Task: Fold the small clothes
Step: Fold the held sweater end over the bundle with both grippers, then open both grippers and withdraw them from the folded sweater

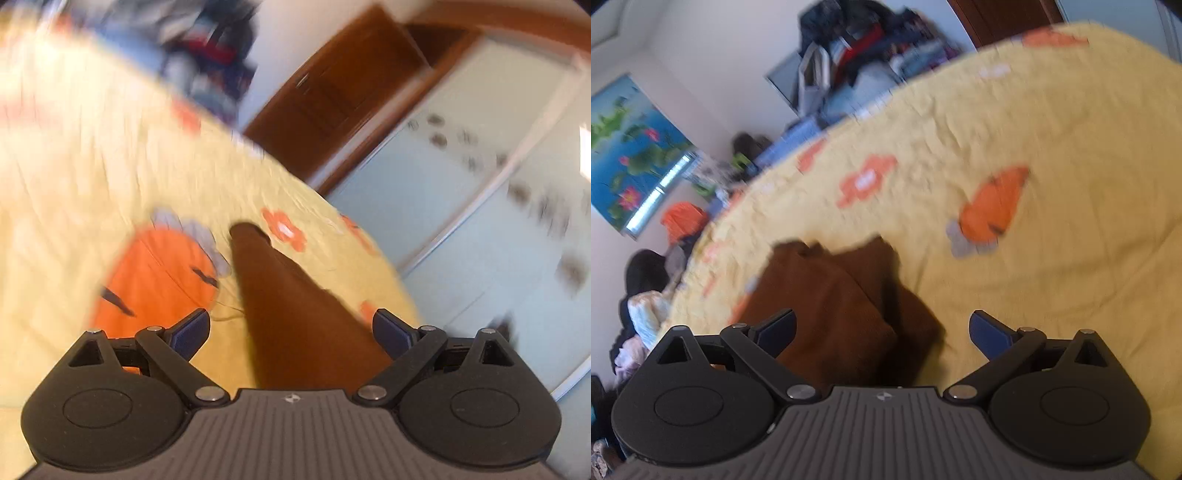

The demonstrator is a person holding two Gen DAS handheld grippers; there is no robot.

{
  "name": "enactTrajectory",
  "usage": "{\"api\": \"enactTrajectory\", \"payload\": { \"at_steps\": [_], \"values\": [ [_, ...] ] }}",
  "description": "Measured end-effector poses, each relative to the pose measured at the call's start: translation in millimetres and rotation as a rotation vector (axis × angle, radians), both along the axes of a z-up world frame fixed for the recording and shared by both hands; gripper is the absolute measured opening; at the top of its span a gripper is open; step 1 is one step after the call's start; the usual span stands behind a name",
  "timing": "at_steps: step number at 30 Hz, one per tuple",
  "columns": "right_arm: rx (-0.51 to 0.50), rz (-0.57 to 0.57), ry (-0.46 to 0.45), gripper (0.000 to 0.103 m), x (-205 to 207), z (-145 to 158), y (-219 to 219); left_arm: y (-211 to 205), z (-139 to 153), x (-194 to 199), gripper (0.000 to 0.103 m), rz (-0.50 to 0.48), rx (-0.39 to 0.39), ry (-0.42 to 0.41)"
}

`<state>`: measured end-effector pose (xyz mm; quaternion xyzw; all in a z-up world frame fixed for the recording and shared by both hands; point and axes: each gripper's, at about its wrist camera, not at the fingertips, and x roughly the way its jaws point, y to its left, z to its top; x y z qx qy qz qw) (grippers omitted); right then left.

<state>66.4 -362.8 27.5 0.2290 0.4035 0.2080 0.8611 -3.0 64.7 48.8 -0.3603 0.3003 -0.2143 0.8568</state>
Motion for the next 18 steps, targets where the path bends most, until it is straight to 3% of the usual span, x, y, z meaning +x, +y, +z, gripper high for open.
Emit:
{"api": "enactTrajectory", "payload": {
  "at_steps": [2, 4, 6, 7, 8, 11, 18],
  "values": [
    [0.031, 0.021, 0.009, 0.101, 6, -3, 8, 1, -18, 30, 0.095, -0.012, -0.102, 0.105],
    [0.052, 0.034, 0.017, 0.095, 9, -6, 13, -7, -28, 55, 0.088, -0.067, -0.138, 0.15],
    [0.036, 0.055, 0.026, 0.073, 13, -8, 17, -17, -38, 78, 0.063, -0.104, -0.136, 0.208],
    [0.029, 0.064, 0.056, 0.041, 16, -11, 19, -24, -45, 86, 0.028, -0.112, -0.137, 0.255],
    [0.032, 0.066, 0.062, 0.031, 17, -14, 19, -28, -53, 94, 0.016, -0.102, -0.127, 0.303],
    [0.006, 0.065, 0.026, 0.03, 9, -8, 23, -33, -48, 90, 0.013, -0.077, -0.055, 0.273],
    [0.058, 0.146, -0.133, 0.028, 20, 32, 53, -10, 26, 73, 0.011, 0.002, 0.174, 0.003]
  ]
}}
